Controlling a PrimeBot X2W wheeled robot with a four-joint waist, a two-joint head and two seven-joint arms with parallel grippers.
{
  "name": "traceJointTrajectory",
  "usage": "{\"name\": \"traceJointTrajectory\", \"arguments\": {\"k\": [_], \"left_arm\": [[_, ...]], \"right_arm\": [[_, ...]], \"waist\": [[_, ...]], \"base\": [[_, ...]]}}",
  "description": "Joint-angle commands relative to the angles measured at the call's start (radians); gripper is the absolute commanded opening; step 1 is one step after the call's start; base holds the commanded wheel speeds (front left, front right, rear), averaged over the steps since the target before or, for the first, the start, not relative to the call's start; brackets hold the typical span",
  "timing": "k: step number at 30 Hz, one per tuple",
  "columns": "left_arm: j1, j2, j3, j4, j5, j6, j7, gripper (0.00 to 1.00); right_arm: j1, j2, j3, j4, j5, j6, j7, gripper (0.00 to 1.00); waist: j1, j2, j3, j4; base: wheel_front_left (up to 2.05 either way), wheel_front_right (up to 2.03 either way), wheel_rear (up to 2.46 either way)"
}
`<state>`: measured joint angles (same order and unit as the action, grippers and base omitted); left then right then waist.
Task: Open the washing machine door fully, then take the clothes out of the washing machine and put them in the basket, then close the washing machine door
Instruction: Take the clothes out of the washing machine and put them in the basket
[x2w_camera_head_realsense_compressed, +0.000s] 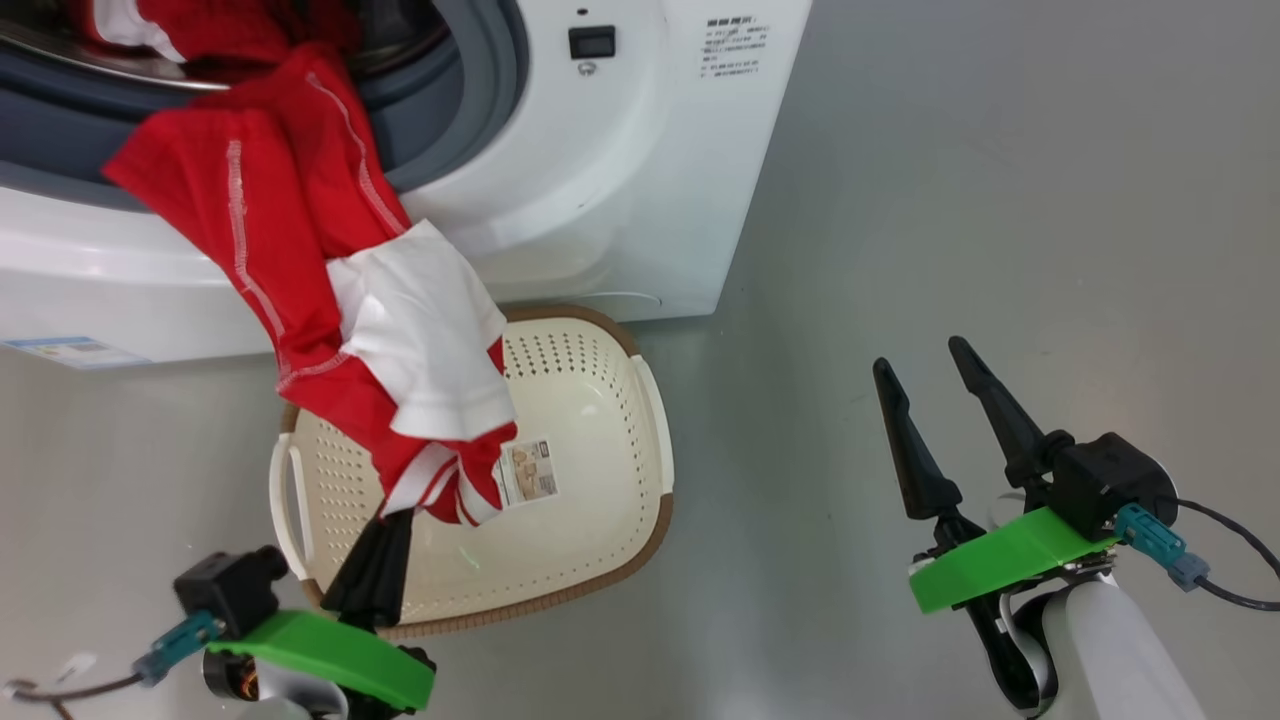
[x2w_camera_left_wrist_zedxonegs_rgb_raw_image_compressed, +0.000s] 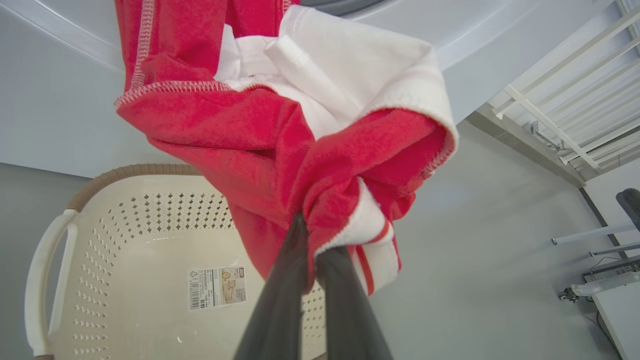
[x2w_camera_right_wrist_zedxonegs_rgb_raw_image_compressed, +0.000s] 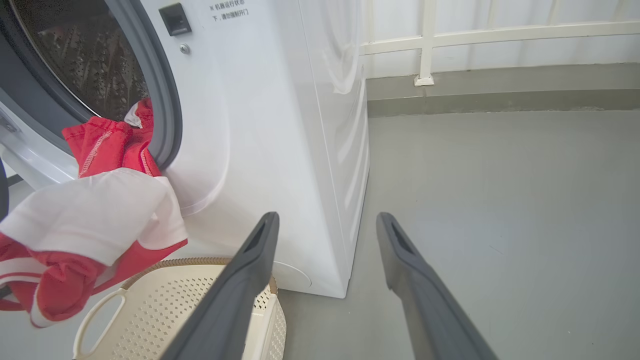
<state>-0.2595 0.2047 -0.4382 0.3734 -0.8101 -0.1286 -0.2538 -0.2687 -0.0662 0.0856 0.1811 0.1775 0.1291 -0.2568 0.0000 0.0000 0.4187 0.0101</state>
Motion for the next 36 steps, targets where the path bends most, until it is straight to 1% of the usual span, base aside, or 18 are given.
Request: {"name": "traceJointTrajectory", "arguments": {"k": [1,11,15,18,22,29,32,35,36], "left_arm": [[-0.02,0.022,0.023,-0.004,-0.004,-0.002,-0.008,0.0],[-0.185,0.0,-0.118,0.322,-0.08,-0.002,-0.008,0.0],[-0.229,-0.008,-0.19,0.435,-0.144,-0.002,-0.008,0.0],[-0.259,-0.009,-0.252,0.495,-0.191,-0.002,-0.008,0.0],[-0.298,-0.003,-0.319,0.545,-0.249,-0.002,-0.008,0.0],[-0.358,0.012,-0.414,0.58,-0.347,-0.002,0.003,0.0],[-0.374,0.02,-0.446,0.593,-0.393,-0.002,0.025,0.0],[-0.392,0.029,-0.466,0.603,-0.424,-0.002,0.019,0.0],[-0.398,0.031,-0.47,0.606,-0.433,-0.002,0.015,0.13]], "right_arm": [[-0.012,0.007,0.027,-0.026,-0.007,0.002,-0.005,1.0],[-0.047,0.012,0.032,-0.038,-0.016,0.002,-0.005,1.0],[-0.058,0.013,0.036,-0.038,-0.02,0.002,-0.005,1.0],[-0.065,0.014,0.038,-0.041,-0.021,0.002,-0.005,1.0],[-0.077,0.015,0.041,-0.047,-0.026,0.002,-0.005,1.0],[-0.094,0.016,0.04,-0.058,-0.029,0.002,-0.005,1.0],[-0.101,0.016,0.044,-0.06,-0.026,0.002,-0.005,1.0],[-0.105,0.016,0.045,-0.063,-0.026,0.002,-0.005,1.0],[-0.106,0.016,0.045,-0.065,-0.026,0.002,-0.005,1.0]], "waist": [[0.0,0.0,0.011,-0.003],[0.0,0.0,0.083,-0.02],[0.0,0.0,0.107,-0.032],[0.0,0.0,0.127,-0.039],[0.0,0.0,0.155,-0.049],[0.0,0.0,0.196,-0.056],[0.0,0.0,0.209,-0.06],[0.0,0.0,0.217,-0.063],[0.0,0.0,0.22,-0.063]], "base": [[0.0,0.0,0.0],[0.0,0.0,0.0],[0.0,0.0,0.0],[0.0,0.0,0.0],[0.0,0.0,0.0],[0.0,0.0,0.0],[0.0,0.0,0.0],[0.0,0.0,0.0],[0.0,0.0,0.0]]}}
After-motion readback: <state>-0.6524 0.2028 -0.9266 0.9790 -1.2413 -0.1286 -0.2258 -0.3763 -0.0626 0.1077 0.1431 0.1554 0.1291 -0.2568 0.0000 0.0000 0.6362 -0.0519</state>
